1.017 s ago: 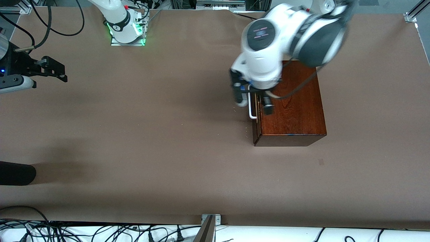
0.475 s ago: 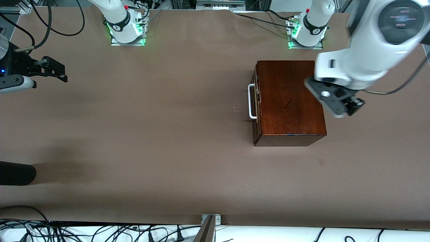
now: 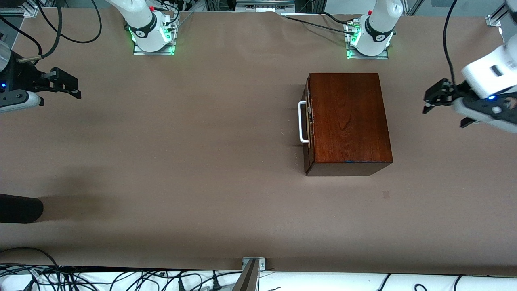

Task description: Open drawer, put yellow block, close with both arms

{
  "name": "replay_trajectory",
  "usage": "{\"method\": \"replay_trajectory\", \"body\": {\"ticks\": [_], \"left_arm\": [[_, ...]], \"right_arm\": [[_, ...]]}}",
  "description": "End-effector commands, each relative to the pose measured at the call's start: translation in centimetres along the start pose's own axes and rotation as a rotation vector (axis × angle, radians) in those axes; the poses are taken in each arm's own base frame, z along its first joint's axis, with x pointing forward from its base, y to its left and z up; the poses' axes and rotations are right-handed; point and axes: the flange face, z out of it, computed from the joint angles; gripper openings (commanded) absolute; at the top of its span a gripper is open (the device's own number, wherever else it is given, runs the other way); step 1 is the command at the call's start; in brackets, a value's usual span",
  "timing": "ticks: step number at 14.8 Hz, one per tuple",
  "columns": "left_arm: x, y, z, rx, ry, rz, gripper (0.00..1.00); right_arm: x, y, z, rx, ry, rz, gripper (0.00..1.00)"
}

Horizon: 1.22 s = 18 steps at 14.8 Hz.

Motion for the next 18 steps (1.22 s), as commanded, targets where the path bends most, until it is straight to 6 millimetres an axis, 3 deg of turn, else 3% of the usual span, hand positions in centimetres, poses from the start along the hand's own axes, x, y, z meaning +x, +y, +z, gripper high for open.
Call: {"method": "replay_trajectory", "body": {"ticks": [1, 3, 5, 8, 18], "left_arm": [[-3.1, -1.6, -0.3, -0.018, 0.050, -0.244, 1.00], [-5.3, -3.9, -0.6, -0.014, 0.050, -0.294, 1.00], [-6.5, -4.3, -0.6, -0.016, 0.041, -0.308, 1.00], [-6.3, -3.8, 1.6, -0.006, 0.001, -0.286, 1.00], [-6.0, -2.1, 1.6, -0.005, -0.010, -0.329, 1.00]], "right_arm": [[-0.1, 0.1, -0.3, -0.008, 0.007, 0.002, 1.00], [-0.2, 0.1, -0.4, -0.008, 0.009, 0.002, 1.00], [-0.2, 0.1, -0.4, -0.008, 0.009, 0.002, 1.00], [-0.1, 0.1, -0.3, -0.008, 0.007, 0.002, 1.00], [-0.2, 0.1, -0.3, -0.006, 0.006, 0.011, 1.00]]}}
